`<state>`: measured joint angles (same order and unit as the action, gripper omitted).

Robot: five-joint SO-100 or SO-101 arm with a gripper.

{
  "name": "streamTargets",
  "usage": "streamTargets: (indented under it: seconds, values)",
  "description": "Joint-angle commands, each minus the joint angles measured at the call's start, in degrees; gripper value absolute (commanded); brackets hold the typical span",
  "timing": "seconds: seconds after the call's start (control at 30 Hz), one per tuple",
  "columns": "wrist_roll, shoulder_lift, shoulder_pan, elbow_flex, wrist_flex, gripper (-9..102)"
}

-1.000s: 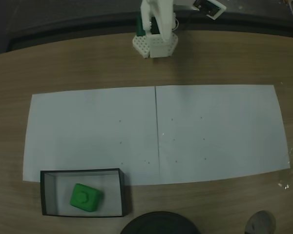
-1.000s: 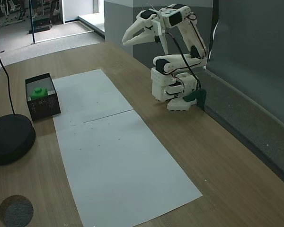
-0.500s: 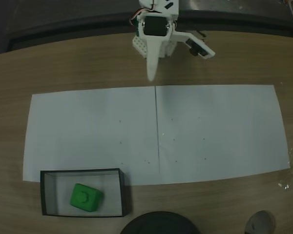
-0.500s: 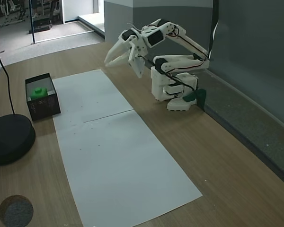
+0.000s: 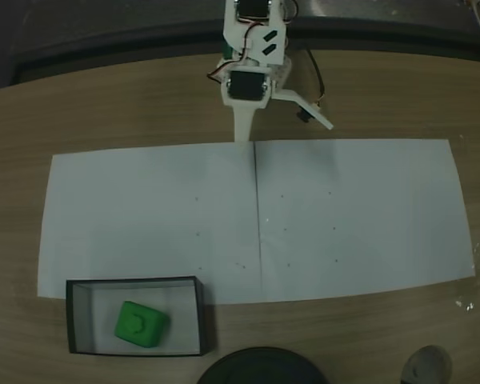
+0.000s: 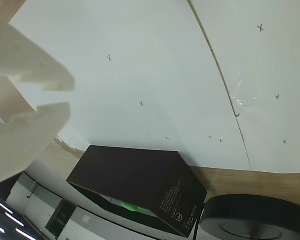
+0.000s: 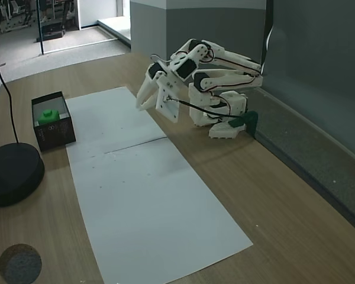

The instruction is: Grab a green square and put it in the box.

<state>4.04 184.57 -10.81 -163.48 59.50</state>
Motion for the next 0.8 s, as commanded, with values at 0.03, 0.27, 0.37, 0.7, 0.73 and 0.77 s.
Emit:
streamTargets:
  seconds: [0.03,0.27,0.37,0.7,0.73,0.77]
  values:
    - [-0.09,0.26,-0.35,-1.49,-0.79,0]
    - [0.0,0.26,-0.35,-7.73,-1.05,0]
    - [0.0,0.26,-0.35,-7.65,-0.44,0]
    - [-0.09,0.35,3.52,-6.06,8.35,0]
    - [-0.35,0.35,3.43,-6.06,8.35,0]
    - [-0.44,0.35,3.43,-6.06,8.35,0]
